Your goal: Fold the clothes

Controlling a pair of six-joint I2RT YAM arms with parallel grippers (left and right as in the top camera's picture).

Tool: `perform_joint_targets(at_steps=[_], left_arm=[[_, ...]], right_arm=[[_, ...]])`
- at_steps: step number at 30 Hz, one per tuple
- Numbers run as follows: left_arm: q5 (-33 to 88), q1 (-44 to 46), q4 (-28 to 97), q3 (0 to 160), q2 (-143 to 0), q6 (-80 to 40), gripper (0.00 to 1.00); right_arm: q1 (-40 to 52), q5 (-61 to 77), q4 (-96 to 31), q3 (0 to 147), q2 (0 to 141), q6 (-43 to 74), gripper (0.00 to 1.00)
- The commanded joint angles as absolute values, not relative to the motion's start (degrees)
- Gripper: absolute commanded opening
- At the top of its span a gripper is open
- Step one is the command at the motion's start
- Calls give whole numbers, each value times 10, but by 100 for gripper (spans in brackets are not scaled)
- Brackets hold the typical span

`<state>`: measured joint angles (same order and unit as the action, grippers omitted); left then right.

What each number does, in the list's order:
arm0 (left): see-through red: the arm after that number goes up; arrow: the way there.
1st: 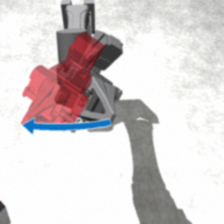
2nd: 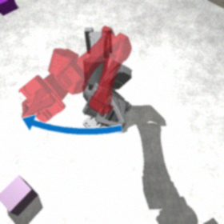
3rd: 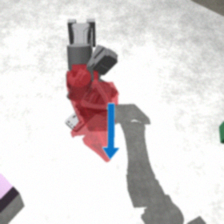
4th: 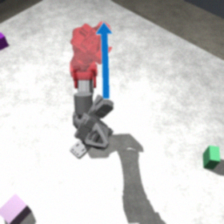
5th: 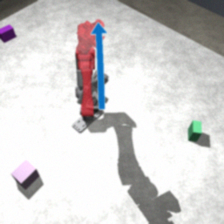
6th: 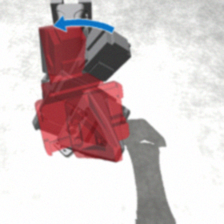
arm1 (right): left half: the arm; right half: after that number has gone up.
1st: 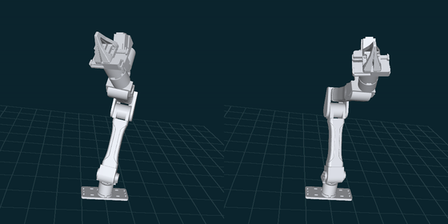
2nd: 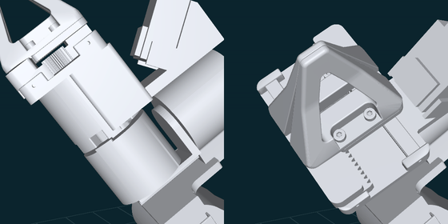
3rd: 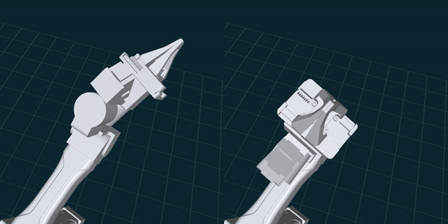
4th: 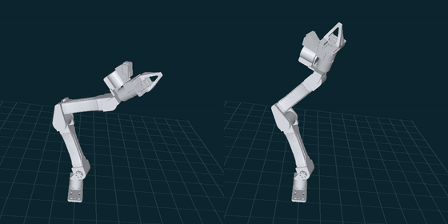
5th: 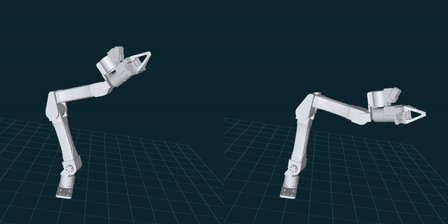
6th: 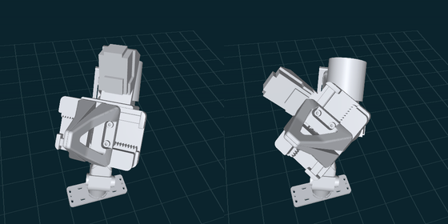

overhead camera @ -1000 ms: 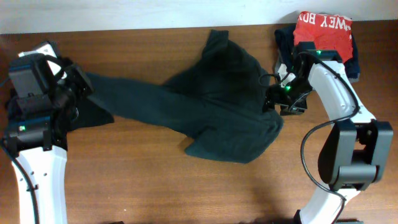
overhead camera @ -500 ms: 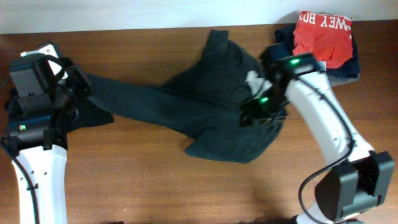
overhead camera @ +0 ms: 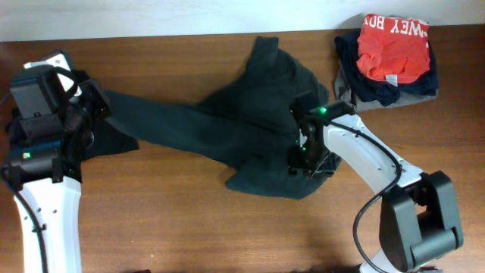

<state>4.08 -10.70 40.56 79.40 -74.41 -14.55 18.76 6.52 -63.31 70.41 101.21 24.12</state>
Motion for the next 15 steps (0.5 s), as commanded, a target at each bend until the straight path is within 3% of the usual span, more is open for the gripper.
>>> perform_joint_targets(at_steps=[1,15], left_arm=[[37,-111,408,793,-740,-136,1],[36,-110,423,793,-743,-132,1]], right_arm=[[150,29,-594,665,1007,304,58],[90,26,-538,591,1007,303,54]])
